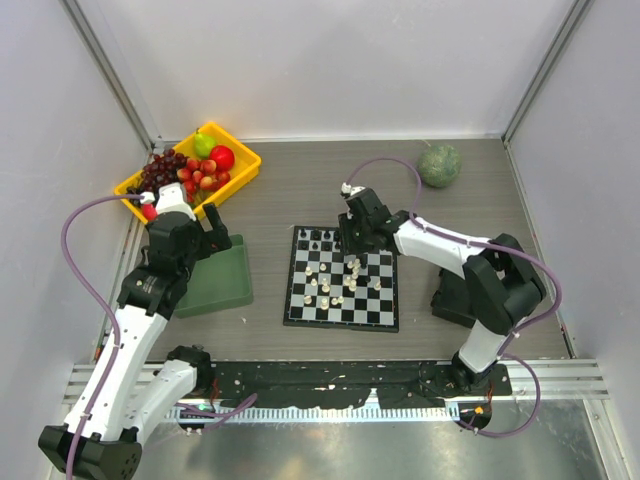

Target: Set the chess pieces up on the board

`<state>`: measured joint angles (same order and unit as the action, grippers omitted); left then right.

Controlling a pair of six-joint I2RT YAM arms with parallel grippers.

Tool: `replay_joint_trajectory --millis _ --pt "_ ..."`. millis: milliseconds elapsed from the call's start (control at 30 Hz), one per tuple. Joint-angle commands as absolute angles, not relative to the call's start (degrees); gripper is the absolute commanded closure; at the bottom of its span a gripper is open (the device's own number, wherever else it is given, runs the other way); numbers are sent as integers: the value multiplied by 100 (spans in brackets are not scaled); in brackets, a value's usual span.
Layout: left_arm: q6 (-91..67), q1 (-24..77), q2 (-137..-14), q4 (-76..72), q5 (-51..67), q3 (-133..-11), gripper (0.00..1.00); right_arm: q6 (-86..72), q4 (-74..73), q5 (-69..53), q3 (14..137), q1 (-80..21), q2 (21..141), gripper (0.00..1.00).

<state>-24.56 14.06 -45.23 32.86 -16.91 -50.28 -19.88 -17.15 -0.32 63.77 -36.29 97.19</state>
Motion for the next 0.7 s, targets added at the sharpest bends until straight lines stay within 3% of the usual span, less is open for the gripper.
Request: replay_joint_trajectory --millis 0,667 --pt "-2399 1354 -4438 3067 -1740 -5054 1 -2030 -1600 -18 6644 -3665 9826 66" --pt "-2391 1327 -4465 3076 -1732 -5001 1 -1951 -1705 264 6987 -3665 10239 72"
